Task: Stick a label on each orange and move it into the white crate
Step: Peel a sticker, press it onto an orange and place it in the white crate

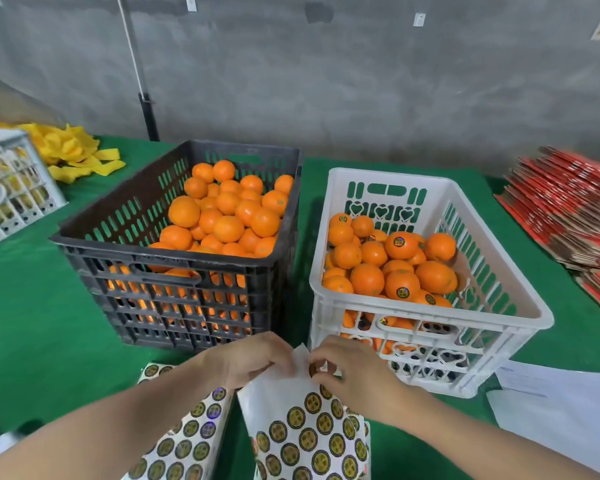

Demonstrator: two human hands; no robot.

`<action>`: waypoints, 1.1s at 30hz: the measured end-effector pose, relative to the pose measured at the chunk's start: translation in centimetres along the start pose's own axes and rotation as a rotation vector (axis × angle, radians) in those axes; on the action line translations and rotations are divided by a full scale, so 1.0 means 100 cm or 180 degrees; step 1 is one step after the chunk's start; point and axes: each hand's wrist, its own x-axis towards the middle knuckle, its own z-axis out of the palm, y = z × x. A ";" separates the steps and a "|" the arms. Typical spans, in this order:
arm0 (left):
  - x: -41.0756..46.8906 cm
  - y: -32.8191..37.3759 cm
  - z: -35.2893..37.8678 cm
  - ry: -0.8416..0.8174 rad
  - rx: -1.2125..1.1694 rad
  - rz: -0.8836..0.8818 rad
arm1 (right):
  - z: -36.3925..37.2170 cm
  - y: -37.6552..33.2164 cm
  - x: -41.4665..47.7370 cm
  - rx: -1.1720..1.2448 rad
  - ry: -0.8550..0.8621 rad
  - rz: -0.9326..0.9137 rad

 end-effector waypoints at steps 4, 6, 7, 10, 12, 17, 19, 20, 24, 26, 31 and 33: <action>-0.004 -0.003 -0.005 0.0018 -0.0029 0.0148 | 0.005 -0.007 0.004 0.0045 0.0034 0.0179; -0.008 0.002 -0.008 -0.0024 0.0253 0.0245 | 0.003 -0.013 0.005 0.0357 0.0062 0.0195; -0.012 0.006 -0.010 -0.0062 0.0465 0.0288 | 0.001 -0.014 0.005 0.0553 0.0057 0.0206; -0.020 0.016 -0.013 -0.0158 0.0884 0.0340 | -0.002 -0.018 0.007 0.0711 0.0083 0.0218; -0.022 0.020 -0.014 -0.0199 0.0980 0.0297 | 0.001 -0.021 0.007 0.0716 0.0164 0.0254; -0.016 0.021 -0.017 -0.0444 0.1215 0.0164 | 0.005 -0.024 0.004 0.0877 0.0136 0.0336; -0.014 0.020 -0.016 -0.0567 0.1158 0.0040 | 0.005 -0.025 0.002 0.0938 0.0078 0.0343; -0.014 0.019 -0.017 -0.0613 0.1091 -0.0015 | 0.006 -0.025 0.001 0.0963 0.0072 0.0308; -0.009 0.013 -0.019 -0.0540 0.1271 -0.0165 | 0.007 -0.027 0.000 0.1075 0.0383 0.0149; -0.001 0.007 -0.016 -0.0339 0.1987 -0.0137 | 0.003 -0.029 0.002 0.1188 0.0686 0.0162; 0.017 -0.016 0.010 -0.0095 0.3725 0.0049 | -0.023 -0.047 0.032 0.0949 0.1099 -0.0237; 0.012 -0.010 0.013 0.0422 0.3907 0.0473 | -0.036 -0.052 0.049 0.0856 0.1228 -0.0328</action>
